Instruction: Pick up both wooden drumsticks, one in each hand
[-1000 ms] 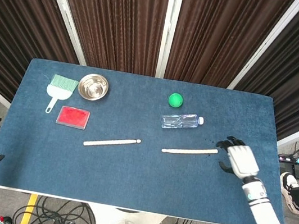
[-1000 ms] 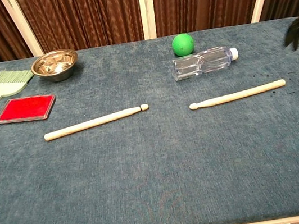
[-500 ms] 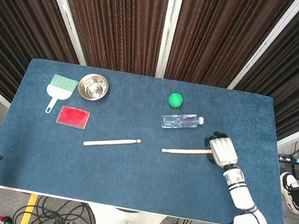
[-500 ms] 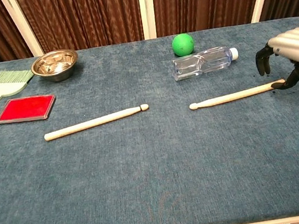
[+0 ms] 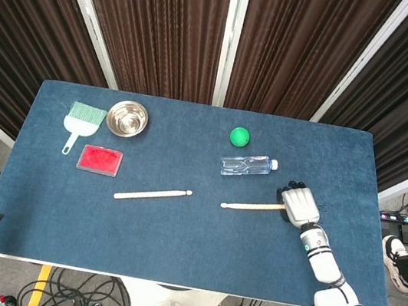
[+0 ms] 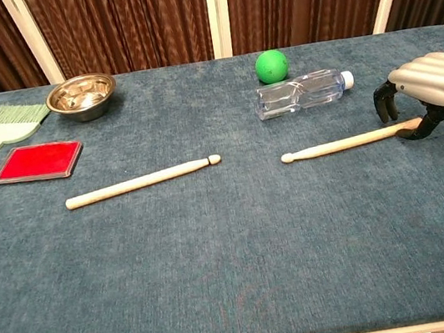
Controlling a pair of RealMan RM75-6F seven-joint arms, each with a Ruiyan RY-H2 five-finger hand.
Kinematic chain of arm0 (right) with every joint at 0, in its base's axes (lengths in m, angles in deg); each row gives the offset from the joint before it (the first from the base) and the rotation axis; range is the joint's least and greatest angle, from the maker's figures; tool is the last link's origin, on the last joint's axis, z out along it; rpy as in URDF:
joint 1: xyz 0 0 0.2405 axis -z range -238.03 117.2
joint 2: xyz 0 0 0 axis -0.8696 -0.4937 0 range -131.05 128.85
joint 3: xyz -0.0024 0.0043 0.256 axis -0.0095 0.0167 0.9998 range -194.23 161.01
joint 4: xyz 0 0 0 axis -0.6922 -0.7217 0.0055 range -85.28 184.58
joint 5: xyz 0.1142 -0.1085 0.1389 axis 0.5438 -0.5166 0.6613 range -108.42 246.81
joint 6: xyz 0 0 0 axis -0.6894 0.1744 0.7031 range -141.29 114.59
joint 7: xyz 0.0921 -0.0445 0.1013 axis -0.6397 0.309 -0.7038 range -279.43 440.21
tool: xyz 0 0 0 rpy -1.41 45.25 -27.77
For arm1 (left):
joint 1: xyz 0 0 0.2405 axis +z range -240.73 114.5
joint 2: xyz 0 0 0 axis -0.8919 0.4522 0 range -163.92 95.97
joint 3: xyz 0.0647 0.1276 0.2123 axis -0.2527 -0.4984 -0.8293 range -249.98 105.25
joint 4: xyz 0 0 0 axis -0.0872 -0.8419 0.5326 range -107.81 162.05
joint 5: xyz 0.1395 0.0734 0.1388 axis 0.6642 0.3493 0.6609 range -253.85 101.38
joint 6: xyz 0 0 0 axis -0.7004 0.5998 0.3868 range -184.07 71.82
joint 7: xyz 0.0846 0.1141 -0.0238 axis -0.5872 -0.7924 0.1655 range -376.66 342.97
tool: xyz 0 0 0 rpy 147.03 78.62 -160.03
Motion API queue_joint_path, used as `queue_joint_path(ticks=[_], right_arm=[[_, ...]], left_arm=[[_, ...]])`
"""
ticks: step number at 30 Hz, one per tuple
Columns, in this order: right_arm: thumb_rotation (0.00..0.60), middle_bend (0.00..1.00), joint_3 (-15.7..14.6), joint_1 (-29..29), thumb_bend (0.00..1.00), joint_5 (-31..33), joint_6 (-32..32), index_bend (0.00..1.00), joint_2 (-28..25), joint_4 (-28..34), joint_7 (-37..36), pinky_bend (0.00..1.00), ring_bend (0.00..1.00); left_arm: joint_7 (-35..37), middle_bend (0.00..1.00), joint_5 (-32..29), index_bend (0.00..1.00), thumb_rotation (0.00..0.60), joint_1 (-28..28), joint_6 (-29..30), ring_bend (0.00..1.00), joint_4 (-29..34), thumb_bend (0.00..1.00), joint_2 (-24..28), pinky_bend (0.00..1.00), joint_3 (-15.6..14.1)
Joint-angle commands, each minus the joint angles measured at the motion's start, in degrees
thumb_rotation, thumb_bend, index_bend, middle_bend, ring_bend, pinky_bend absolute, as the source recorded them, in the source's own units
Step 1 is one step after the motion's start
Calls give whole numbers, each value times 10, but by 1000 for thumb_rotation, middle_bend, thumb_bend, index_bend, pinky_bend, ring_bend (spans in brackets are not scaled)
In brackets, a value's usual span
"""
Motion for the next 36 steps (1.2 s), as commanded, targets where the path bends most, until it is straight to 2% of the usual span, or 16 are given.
queue_joint_path(ticks=[1,29,32,36], right_arm=[[600,487,-1,-1,232,0,1,500,1,-1,1,288,249],[600,537,-9,-8,295,11,10,542,15,-11,26,302,285],[600,550,-9,-10,328,11,9,559,17,-12,26,309,298],[600,596,-8,-9,435,6,-3,631,15,-12,16,329,338]], left_arm=[[2,105,0,138,600,0,-1,23,-2,43,-1,19,0],[24,104,-1,138,600,2,-7,23,-23,44,-7,19,-1],[26,104,0,139,600,3,-7,23,-25,43,-9,19,-2],[29,104,5,139,600,0,-8,23,-28,43,-9,19,-2]])
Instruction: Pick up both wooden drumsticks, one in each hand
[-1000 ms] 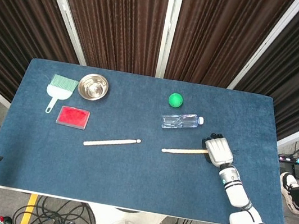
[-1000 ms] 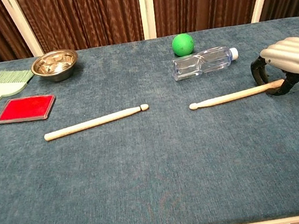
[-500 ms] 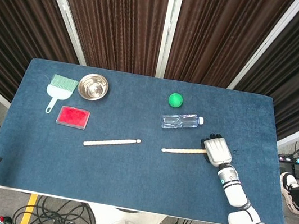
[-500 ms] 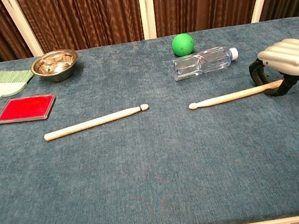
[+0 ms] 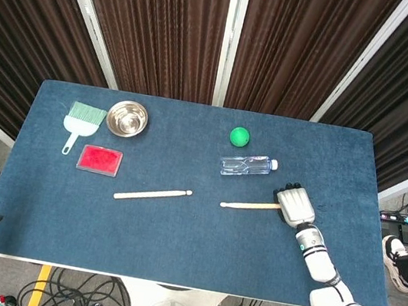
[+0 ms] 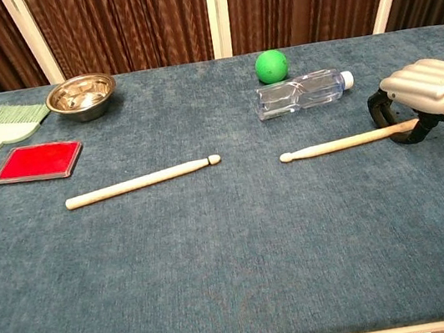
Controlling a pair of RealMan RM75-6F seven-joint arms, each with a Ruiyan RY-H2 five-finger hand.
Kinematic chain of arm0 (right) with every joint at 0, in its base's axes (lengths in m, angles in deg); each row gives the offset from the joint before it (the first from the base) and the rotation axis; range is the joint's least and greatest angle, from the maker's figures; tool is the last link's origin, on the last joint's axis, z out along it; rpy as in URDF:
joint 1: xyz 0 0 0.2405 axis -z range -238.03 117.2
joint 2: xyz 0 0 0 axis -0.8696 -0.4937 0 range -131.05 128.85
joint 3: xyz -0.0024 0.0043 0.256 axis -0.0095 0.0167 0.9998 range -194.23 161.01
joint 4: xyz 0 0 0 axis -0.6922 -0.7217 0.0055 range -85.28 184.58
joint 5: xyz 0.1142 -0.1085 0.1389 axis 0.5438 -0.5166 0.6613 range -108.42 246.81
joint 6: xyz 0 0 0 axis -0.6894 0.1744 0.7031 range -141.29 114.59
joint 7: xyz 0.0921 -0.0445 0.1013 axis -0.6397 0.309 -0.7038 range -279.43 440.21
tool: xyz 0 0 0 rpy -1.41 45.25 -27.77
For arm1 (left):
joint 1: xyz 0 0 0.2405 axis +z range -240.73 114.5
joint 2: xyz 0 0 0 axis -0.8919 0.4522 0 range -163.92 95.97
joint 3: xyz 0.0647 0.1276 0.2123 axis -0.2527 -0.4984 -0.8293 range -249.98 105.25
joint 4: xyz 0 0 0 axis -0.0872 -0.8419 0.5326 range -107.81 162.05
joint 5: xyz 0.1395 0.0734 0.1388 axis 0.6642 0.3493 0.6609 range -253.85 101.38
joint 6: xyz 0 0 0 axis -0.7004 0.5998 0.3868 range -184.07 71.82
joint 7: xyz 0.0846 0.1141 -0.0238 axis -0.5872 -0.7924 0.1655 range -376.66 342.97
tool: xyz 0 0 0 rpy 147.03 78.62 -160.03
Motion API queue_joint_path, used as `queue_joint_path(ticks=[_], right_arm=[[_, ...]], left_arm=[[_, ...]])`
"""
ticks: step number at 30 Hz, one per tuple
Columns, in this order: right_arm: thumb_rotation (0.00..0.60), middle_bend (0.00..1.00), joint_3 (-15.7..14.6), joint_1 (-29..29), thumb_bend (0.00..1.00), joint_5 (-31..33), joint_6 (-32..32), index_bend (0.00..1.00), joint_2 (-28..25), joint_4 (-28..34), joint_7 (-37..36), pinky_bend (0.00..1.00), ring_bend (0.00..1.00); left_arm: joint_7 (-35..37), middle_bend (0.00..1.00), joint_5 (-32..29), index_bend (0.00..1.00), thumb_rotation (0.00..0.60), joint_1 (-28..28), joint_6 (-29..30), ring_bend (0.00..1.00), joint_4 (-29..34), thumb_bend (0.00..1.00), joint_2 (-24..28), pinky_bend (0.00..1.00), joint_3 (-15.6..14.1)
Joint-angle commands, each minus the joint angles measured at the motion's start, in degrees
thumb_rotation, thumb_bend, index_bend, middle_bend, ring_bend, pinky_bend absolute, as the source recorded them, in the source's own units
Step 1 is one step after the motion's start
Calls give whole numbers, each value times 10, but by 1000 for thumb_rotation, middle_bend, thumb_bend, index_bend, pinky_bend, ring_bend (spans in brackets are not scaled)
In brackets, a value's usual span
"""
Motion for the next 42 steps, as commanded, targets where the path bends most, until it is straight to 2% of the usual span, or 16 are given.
queue_joint_path(ticks=[1,5,8,11,13,18,21,26,30,37,42], right_arm=[[600,606,0,1,467,-3,-7,646,-3,1,-6,333,345],[600,635,-4,5,646,-17,-28,696,-28,28,-19,338,369],[600,645,-3,13,713,-26,-56,707,-63,72,-29,339,379],[600,647,4,23,752,-29,-84,711,-109,134,-45,339,381],[600,648,12,29,766,-30,-106,715,-144,179,-49,339,381],[600,649,35,45,772,-31,-156,723,-212,267,-56,339,388],[600,650,45,55,773,-33,-182,726,-242,306,-67,339,390],[600,650,53,70,773,-36,-212,727,-272,344,-83,339,390],[600,650,52,79,776,-35,-220,727,-284,356,-93,339,390],[600,650,45,89,776,-32,-220,727,-284,352,-94,339,390],[600,650,42,91,776,-33,-219,727,-279,349,-90,339,390]], left_arm=[[1,104,3,139,600,-4,-4,23,-1,43,1,19,0],[5,105,14,155,600,-27,-27,23,1,42,8,36,8],[4,124,16,180,600,-53,-53,34,9,42,16,86,20],[-8,186,13,260,600,-81,-79,100,21,58,20,214,34],[-18,206,10,279,600,-101,-96,156,30,81,16,311,46],[-40,332,-2,364,600,-148,-138,397,54,149,-4,617,66],[-52,397,-22,405,600,-177,-177,489,70,166,-22,712,72],[-89,453,-77,428,600,-225,-231,550,64,212,-86,768,82],[-153,469,-146,431,600,-270,-272,592,34,241,-141,801,91],[-239,483,-271,430,600,-329,-312,641,-33,262,-219,815,95],[-272,494,-314,429,600,-349,-305,656,-59,265,-254,816,86]])
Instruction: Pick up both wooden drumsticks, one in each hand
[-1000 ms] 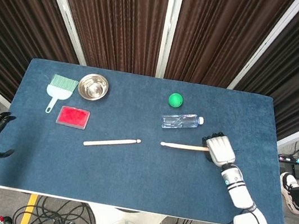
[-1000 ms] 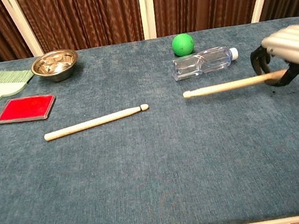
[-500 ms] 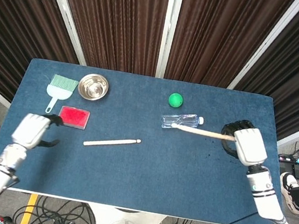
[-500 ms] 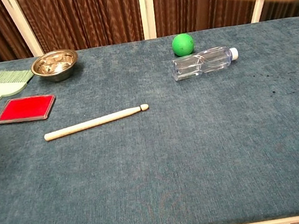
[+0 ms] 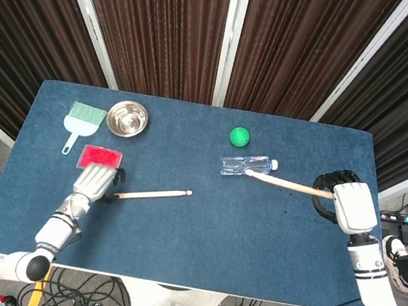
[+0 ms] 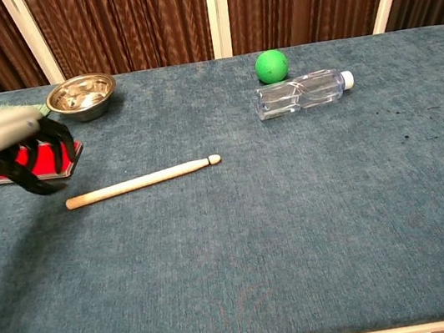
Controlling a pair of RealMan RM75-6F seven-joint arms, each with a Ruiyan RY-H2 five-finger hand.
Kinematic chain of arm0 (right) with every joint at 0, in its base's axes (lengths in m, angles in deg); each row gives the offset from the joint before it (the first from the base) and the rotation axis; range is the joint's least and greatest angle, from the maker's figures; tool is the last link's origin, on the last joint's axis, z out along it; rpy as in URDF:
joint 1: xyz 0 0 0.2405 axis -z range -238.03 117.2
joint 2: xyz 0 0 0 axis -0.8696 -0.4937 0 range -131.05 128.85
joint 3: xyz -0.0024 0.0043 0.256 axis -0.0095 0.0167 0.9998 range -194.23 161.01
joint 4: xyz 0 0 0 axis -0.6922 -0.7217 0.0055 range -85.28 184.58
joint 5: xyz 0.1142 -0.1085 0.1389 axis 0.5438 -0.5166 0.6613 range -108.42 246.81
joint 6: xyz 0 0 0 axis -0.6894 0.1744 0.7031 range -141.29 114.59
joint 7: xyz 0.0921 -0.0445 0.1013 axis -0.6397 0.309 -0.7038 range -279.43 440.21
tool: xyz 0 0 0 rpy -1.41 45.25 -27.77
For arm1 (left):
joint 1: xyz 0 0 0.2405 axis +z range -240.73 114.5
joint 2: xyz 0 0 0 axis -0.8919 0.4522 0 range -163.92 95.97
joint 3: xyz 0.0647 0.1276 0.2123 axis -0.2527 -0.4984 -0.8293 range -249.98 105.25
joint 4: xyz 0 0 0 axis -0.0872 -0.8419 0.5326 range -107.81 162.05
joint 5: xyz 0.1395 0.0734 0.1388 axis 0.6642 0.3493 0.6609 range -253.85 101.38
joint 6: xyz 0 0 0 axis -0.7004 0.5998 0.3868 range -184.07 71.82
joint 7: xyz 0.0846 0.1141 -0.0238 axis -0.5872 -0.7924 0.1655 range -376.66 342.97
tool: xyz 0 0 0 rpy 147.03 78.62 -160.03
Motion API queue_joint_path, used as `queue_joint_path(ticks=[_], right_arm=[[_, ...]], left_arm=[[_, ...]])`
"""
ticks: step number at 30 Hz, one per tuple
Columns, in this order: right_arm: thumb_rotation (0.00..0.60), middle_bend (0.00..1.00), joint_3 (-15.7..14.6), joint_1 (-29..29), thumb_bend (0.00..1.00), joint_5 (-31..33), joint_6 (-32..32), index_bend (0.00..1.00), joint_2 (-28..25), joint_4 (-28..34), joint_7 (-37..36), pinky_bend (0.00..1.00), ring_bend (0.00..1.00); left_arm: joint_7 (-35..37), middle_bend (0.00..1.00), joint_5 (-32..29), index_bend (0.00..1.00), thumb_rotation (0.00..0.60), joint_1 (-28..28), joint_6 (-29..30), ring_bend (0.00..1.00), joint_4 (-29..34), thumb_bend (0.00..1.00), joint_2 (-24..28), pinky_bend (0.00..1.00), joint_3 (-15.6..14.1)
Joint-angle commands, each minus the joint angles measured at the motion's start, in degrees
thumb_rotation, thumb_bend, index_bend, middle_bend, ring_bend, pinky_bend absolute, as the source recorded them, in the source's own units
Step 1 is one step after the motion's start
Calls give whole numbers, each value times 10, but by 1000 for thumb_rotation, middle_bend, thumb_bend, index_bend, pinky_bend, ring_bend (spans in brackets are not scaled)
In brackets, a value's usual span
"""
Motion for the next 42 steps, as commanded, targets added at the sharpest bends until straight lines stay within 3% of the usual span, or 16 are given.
queue_joint_path(ticks=[1,17,42], right_arm=[[600,650,-1,0,776,0,2,728,2,-1,2,339,390],[600,650,-1,1,776,1,8,728,8,-10,-5,339,390],[600,650,3,2,776,9,16,731,12,-24,-11,342,390]], left_arm=[[-29,499,-27,427,600,-21,4,656,-25,266,-30,817,-7],[-88,520,-88,420,600,-56,22,656,-60,267,-62,818,-27],[-84,544,-118,458,600,-85,3,656,-73,334,-69,819,-43]])
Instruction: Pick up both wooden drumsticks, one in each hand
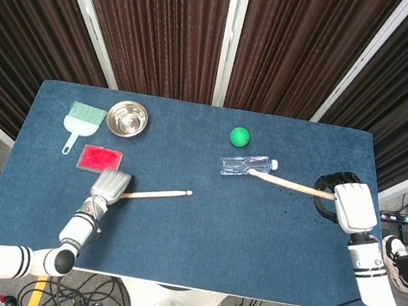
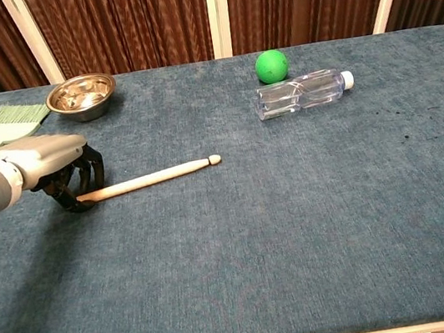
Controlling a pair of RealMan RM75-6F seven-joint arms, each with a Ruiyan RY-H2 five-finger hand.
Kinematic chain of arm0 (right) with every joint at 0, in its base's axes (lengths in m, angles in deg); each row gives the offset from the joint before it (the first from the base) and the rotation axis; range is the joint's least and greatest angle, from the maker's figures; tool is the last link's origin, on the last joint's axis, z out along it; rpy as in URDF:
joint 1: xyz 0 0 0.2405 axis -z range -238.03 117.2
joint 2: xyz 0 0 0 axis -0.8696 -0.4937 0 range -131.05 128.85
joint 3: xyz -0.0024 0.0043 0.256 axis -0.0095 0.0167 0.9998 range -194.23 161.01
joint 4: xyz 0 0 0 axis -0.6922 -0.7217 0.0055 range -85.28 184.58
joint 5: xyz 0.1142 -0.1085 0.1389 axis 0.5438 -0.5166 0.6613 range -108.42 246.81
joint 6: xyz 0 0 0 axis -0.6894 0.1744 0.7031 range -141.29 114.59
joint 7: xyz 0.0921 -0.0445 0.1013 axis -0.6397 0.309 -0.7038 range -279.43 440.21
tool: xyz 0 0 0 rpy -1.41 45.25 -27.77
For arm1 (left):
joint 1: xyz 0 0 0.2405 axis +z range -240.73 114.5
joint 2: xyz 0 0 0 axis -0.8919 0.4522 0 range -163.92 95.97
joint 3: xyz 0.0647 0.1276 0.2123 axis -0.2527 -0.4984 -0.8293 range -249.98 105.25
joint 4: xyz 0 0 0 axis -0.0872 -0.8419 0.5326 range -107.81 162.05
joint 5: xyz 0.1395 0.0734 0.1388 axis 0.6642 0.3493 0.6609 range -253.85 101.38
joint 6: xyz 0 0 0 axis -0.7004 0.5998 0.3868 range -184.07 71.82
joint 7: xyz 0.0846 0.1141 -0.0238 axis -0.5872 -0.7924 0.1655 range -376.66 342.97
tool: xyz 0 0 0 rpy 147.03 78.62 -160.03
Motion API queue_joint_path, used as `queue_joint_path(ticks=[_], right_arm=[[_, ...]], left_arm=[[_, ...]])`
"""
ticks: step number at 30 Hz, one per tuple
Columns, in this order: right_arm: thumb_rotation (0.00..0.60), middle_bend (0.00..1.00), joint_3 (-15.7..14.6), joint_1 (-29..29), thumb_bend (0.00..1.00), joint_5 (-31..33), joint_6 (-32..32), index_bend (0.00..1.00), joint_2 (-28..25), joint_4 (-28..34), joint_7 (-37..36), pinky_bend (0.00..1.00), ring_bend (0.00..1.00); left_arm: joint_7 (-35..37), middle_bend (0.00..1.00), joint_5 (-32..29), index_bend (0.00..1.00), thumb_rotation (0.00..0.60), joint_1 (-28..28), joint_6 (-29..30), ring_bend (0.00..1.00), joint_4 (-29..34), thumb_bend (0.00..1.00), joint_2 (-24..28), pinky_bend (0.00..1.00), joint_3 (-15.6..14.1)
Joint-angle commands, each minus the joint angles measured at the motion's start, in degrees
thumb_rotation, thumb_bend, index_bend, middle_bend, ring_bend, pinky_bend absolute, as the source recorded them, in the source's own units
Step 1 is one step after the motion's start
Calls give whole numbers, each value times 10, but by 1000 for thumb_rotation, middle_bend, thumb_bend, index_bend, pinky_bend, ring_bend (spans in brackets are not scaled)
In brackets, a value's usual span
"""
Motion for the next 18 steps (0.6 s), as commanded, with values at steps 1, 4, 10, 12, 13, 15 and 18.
queue_joint_path(ticks=[1,4,10,12,13,15,18], right_arm=[[600,650,0,0,776,0,0,731,0,-1,0,342,390],[600,650,0,1,776,1,0,732,1,-2,0,342,390],[600,650,-1,3,774,3,1,732,1,-2,-2,342,390],[600,650,-2,5,777,3,-1,732,0,-2,-3,342,390],[600,650,-3,7,783,3,-2,733,1,-2,-5,342,390],[600,650,-5,12,796,4,-5,734,1,-2,-11,342,389],[600,650,-12,24,805,5,-12,736,4,-3,-24,342,390]], left_arm=[[0,546,-1,462,600,-1,1,656,-3,334,-2,819,-2],[4,560,2,487,600,-2,2,660,-6,344,-4,819,-3],[12,590,12,517,600,-4,-4,662,-13,389,-7,819,-9],[21,610,20,538,600,-4,-10,667,-15,415,-5,819,-11],[29,623,27,551,600,-3,-14,671,-15,432,-3,819,-12],[48,644,48,570,600,0,-22,675,-12,466,5,818,-15],[98,667,94,592,600,11,-33,677,0,503,28,818,-17]])
